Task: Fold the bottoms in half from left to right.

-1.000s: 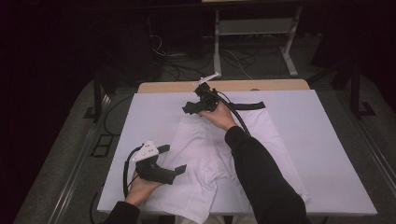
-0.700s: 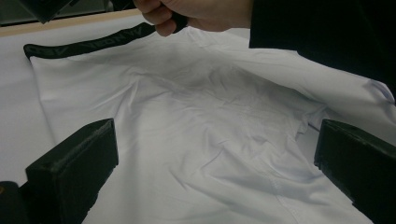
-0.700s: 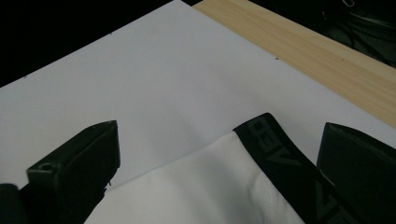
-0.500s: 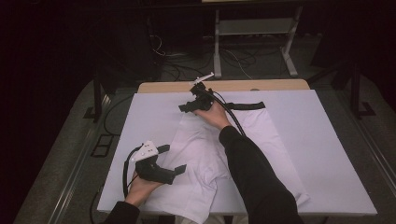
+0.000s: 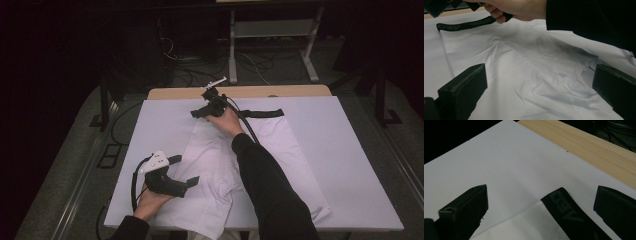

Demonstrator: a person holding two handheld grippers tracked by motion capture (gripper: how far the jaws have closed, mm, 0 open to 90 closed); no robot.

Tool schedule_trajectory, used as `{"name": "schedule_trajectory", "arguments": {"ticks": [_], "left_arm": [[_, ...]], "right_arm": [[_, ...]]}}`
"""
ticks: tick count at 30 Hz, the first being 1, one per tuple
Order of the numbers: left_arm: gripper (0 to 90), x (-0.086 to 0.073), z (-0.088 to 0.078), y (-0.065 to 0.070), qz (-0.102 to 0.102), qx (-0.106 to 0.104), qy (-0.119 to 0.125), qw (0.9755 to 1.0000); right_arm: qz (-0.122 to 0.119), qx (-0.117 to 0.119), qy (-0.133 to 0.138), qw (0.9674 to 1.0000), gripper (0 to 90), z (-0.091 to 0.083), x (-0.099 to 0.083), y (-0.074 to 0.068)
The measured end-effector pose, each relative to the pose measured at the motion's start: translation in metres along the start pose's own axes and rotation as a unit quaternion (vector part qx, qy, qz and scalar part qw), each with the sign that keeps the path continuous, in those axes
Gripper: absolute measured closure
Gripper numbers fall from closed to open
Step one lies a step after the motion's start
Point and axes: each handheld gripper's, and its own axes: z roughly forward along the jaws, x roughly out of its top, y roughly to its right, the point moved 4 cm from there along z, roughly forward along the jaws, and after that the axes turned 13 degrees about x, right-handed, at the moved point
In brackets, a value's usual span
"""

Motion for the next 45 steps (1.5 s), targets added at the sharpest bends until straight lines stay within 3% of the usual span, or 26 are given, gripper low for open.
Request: {"name": "schedule_trajectory", "arguments": {"ticks": [7, 21, 35, 42, 45], "left_arm": [[0.0, 0.000, 0.000, 0.000, -0.001, -0.001, 0.000, 1.0000], [0.0, 0.000, 0.000, 0.000, -0.002, -0.001, 0.002, 1.0000], [0.0, 0.000, 0.000, -0.001, -0.002, -0.001, 0.002, 1.0000], [0.0, 0.000, 0.000, -0.001, -0.002, 0.000, 0.000, 1.0000], [0.0, 0.000, 0.000, -0.001, -0.003, 0.000, 0.000, 1.0000]], "right_arm": [[0.007, -0.010, 0.001, 0.9999, 0.0, 0.008, -0.001, 0.004], [0.018, -0.021, 0.010, 0.9996, 17.6, 0.024, -0.004, 0.004], [0.033, -0.076, -0.007, 0.9965, 40.9, 0.036, -0.012, 0.009], [0.023, -0.104, -0.016, 0.9942, 46.7, 0.041, -0.015, 0.008], [0.023, -0.110, -0.015, 0.9935, 54.8, 0.040, -0.014, 0.007]]}}
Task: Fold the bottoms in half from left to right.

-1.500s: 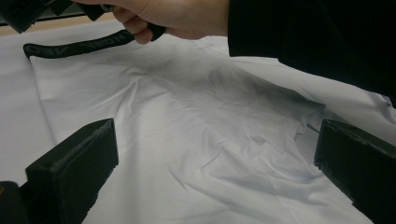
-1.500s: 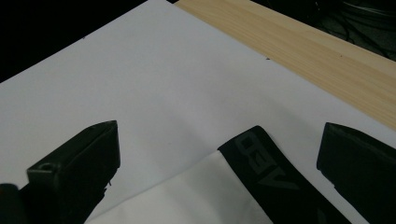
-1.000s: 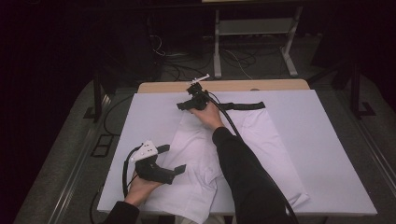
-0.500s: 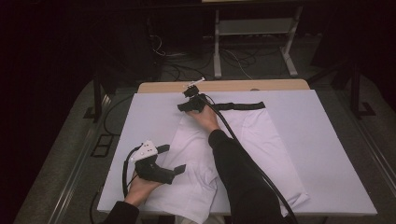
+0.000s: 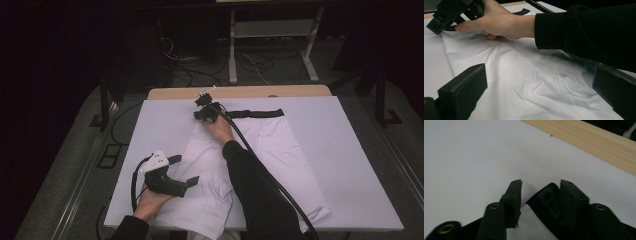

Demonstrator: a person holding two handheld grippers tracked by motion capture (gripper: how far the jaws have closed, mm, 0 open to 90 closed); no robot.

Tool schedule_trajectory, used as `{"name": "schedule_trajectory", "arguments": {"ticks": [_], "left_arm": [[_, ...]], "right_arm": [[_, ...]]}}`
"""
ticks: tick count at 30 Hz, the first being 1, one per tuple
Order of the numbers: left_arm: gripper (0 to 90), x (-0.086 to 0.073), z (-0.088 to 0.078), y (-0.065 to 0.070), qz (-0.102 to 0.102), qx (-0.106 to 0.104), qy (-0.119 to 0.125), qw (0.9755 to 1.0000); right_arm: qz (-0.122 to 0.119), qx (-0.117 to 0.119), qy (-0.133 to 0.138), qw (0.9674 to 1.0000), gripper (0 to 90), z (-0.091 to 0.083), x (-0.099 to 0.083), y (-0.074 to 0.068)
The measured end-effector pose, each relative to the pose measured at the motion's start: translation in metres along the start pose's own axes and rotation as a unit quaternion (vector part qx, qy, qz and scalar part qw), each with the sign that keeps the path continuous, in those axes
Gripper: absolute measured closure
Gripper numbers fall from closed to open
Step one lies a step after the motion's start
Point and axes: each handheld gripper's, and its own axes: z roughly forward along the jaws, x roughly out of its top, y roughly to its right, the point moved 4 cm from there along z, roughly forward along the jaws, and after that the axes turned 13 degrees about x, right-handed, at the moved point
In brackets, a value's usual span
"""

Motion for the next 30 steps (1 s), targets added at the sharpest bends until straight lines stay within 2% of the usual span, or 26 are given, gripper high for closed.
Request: {"name": "schedule_trajectory", "arguments": {"ticks": [2, 5, 10, 17, 22, 25, 30], "left_arm": [[0.0, 0.000, 0.000, 0.000, -0.001, 0.001, 0.000, 1.0000], [0.0, 0.000, 0.000, -0.001, -0.001, 0.003, -0.002, 1.0000], [0.0, -0.002, 0.000, -0.003, -0.013, 0.004, -0.008, 0.9999], [0.0, -0.003, -0.005, -0.009, -0.040, 0.013, -0.015, 0.9990], [0.0, 0.000, -0.008, -0.011, -0.041, 0.018, -0.028, 0.9986], [0.0, -0.001, -0.008, -0.013, -0.035, 0.017, -0.051, 0.9979], [0.0, -0.006, -0.009, -0.017, -0.041, 0.013, -0.084, 0.9956]], "right_arm": [[0.002, -0.002, -0.001, 1.0000, 60.2, -0.001, 0.000, 0.001], [0.007, 0.006, -0.001, 1.0000, 69.7, -0.003, 0.000, 0.000], [0.012, 0.004, -0.002, 0.9999, 83.4, -0.004, 0.001, -0.003], [0.027, 0.007, 0.009, 0.9996, 84.8, -0.010, 0.001, -0.004], [0.030, 0.010, 0.016, 0.9994, 85.0, -0.011, -0.002, -0.004], [0.030, 0.012, 0.018, 0.9993, 85.0, -0.012, -0.003, -0.004], [0.024, 0.012, 0.028, 0.9993, 85.1, -0.015, -0.004, -0.005]]}}
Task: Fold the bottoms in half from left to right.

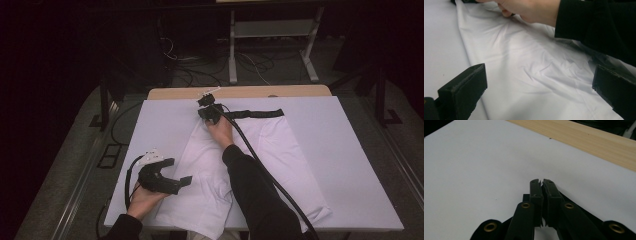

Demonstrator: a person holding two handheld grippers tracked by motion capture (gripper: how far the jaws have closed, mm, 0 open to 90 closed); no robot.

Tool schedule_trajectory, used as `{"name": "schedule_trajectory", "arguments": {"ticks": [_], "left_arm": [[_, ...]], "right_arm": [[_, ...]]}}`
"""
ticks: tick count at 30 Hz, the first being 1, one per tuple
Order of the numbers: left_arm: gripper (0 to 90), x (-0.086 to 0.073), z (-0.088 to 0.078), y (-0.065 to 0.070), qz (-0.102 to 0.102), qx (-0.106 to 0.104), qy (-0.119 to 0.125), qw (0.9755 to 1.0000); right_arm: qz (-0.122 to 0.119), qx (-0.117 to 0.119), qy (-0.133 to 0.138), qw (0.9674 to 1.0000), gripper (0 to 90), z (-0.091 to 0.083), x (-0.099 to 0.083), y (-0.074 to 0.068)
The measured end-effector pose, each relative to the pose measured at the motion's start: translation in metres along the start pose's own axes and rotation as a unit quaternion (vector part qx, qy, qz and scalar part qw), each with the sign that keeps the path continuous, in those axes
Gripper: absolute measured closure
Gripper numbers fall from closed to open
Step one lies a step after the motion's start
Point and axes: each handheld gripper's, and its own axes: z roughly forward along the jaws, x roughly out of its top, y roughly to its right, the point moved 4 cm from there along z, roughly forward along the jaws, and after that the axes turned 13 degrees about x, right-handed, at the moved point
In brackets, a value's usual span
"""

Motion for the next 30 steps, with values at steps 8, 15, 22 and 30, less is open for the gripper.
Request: {"name": "schedule_trajectory", "arguments": {"ticks": [8, 15, 22, 30], "left_arm": [[0.0, -0.011, -0.008, -0.006, -0.017, -0.003, -0.034, 0.9993], [0.0, -0.016, -0.020, -0.010, -0.026, -0.006, -0.057, 0.9980], [0.0, -0.023, -0.031, -0.016, -0.031, -0.001, -0.073, 0.9969], [0.0, -0.033, -0.042, -0.016, -0.035, -0.022, -0.102, 0.9939]], "right_arm": [[-0.004, -0.001, 0.008, 1.0000, 85.1, -0.004, 0.000, 0.000], [-0.003, -0.001, 0.010, 0.9999, 85.1, -0.007, 0.001, 0.001], [0.000, 0.000, 0.010, 1.0000, 85.1, -0.004, -0.001, 0.001], [0.001, 0.000, 0.012, 0.9999, 85.1, -0.005, 0.000, 0.002]]}}
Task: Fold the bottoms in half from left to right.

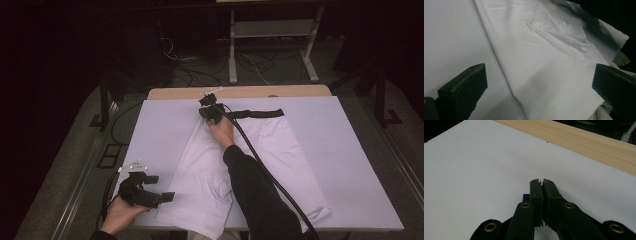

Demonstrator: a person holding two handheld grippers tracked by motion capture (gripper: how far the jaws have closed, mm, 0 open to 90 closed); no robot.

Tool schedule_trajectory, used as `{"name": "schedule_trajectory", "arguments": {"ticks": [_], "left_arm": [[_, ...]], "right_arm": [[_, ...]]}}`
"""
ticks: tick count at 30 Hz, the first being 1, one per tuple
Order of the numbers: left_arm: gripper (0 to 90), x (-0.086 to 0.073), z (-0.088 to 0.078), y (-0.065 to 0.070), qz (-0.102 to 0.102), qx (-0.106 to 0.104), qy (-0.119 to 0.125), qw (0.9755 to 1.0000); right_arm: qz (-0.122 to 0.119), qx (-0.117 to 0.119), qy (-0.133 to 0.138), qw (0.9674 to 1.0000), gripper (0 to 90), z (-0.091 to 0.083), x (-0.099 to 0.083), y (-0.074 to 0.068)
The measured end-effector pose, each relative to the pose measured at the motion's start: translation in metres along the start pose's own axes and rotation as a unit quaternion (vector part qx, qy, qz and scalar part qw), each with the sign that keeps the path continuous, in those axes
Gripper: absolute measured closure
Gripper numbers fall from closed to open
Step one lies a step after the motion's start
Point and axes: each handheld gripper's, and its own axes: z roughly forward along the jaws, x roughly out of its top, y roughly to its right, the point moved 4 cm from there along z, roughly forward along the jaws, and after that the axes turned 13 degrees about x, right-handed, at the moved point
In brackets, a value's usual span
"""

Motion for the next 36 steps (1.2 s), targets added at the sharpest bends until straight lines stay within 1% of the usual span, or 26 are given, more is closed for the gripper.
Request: {"name": "schedule_trajectory", "arguments": {"ticks": [2, 5, 8, 11, 12, 13, 15, 17, 19, 23, 26, 28, 33, 36], "left_arm": [[0.0, -0.003, -0.002, 0.001, 0.001, -0.005, -0.009, 0.9999], [0.0, -0.007, -0.003, 0.002, 0.010, -0.010, -0.025, 0.9996], [0.0, -0.010, -0.002, 0.004, 0.013, -0.015, -0.040, 0.9990], [0.0, -0.012, -0.003, 0.005, 0.008, -0.023, -0.048, 0.9985], [0.0, -0.013, -0.003, 0.006, 0.005, -0.027, -0.054, 0.9982], [0.0, -0.014, -0.004, 0.007, 0.006, -0.029, -0.062, 0.9976], [0.0, -0.017, -0.003, 0.008, 0.006, -0.029, -0.073, 0.9969], [0.0, -0.018, -0.003, 0.009, 0.007, -0.030, -0.078, 0.9965], [0.2, -0.021, -0.002, 0.009, 0.002, -0.032, -0.085, 0.9959], [1.6, -0.028, -0.002, 0.006, 0.001, -0.031, -0.093, 0.9951], [4.8, -0.031, -0.005, 0.004, -0.006, -0.033, -0.093, 0.9951], [7.9, -0.034, -0.005, 0.002, -0.010, -0.037, -0.096, 0.9946], [20.5, -0.037, -0.007, 0.002, -0.019, -0.050, -0.093, 0.9943], [30.8, -0.038, -0.006, 0.000, -0.024, -0.052, -0.093, 0.9940]], "right_arm": [[0.000, 0.000, 0.001, 1.0000, 85.1, -0.001, 0.000, 0.000], [0.000, 0.001, 0.002, 1.0000, 85.1, -0.001, 0.001, 0.000], [0.000, 0.000, 0.002, 1.0000, 85.1, -0.001, 0.000, 0.000], [0.000, 0.000, 0.002, 1.0000, 85.1, -0.001, 0.000, 0.000], [0.000, 0.001, 0.001, 1.0000, 85.1, -0.001, 0.000, 0.000], [0.000, 0.000, 0.001, 1.0000, 85.1, -0.001, 0.000, 0.000], [0.000, 0.000, 0.002, 1.0000, 85.1, -0.001, 0.000, 0.000], [0.001, 0.000, 0.003, 1.0000, 85.0, -0.001, 0.000, 0.000], [-0.001, 0.000, 0.002, 1.0000, 85.1, -0.001, 0.000, 0.000], [-0.002, 0.000, 0.003, 1.0000, 85.1, -0.002, 0.000, 0.000], [-0.002, -0.001, 0.004, 1.0000, 85.1, -0.002, 0.001, 0.001], [-0.002, 0.000, 0.004, 1.0000, 85.1, -0.003, 0.001, 0.001], [0.000, 0.000, 0.007, 1.0000, 85.1, -0.003, 0.001, 0.001], [0.000, 0.001, 0.007, 1.0000, 85.1, -0.004, 0.001, 0.002]]}}
